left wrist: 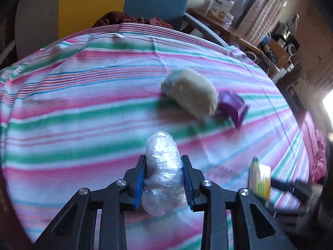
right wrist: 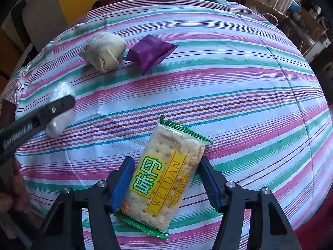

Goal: Organize objects
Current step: 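Grasp the plastic-wrapped white item with the left gripper while the right grasps the WEIDAN cracker packet, then lift the wrapped item with the left gripper and carry it over the gold tray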

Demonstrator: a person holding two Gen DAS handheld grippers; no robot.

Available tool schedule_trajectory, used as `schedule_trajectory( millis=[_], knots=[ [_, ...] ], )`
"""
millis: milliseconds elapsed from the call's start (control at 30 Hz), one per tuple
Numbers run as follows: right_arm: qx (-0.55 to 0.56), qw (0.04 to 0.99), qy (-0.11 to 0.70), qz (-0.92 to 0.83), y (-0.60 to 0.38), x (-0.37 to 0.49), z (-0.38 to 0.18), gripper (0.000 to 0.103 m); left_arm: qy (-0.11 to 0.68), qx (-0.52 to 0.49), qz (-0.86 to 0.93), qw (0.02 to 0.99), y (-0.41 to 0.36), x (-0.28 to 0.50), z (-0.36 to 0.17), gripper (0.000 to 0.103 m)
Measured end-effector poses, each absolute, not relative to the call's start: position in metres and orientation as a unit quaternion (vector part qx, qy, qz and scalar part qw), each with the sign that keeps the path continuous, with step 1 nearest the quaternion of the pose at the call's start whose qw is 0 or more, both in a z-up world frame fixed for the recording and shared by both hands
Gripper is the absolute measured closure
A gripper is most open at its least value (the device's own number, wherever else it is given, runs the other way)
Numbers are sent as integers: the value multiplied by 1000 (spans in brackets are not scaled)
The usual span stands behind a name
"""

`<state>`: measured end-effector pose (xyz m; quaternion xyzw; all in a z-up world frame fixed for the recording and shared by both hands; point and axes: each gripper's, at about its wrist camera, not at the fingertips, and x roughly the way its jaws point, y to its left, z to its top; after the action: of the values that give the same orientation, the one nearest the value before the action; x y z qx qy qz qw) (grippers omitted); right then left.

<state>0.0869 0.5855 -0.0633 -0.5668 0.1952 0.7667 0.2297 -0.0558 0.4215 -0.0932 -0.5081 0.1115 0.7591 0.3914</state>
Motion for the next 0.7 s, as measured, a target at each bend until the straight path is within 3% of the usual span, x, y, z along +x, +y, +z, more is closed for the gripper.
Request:
schedule_trajectory(
  millis=[233, 467, 533, 633, 700],
  knots=[
    [-572, 210, 186, 771, 589, 93, -62, 23, 167, -462, 773, 402, 383, 4, -91, 71],
    [-571, 205, 176, 775, 594, 101, -58, 19, 180, -418, 787, 416, 373, 21, -97, 71],
    [-570, 212, 173, 775, 596, 105, -55, 25, 181, -405, 792, 419, 372, 24, -99, 71],
    [-562, 221, 165, 780, 599, 111, -47, 50, 178, -401, 794, 420, 369, 24, -99, 71],
    [-559, 223, 162, 782, 601, 113, -44, 53, 180, -396, 796, 420, 369, 25, -100, 71]
  ],
)
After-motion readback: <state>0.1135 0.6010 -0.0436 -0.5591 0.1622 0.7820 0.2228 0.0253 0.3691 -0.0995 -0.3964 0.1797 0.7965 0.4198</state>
